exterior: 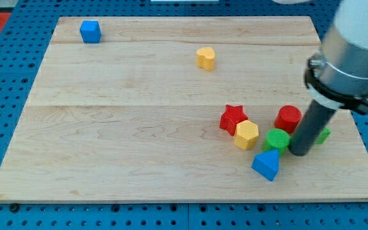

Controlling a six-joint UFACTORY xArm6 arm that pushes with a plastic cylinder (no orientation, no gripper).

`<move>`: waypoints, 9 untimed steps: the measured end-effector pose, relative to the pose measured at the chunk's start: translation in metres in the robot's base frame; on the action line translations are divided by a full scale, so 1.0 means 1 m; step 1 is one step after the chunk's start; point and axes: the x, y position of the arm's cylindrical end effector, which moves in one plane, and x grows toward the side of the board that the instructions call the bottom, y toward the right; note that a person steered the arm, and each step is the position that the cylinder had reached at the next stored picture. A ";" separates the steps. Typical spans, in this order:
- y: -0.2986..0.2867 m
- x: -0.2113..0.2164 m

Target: Place red circle to the top left of the yellow heart

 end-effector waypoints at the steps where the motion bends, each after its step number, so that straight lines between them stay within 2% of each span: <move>1: 0.019 -0.040; 2: 0.052 -0.057; 3: 0.024 -0.067; 4: -0.037 -0.069; 7: -0.039 -0.166; 8: -0.101 -0.186; 9: -0.116 -0.215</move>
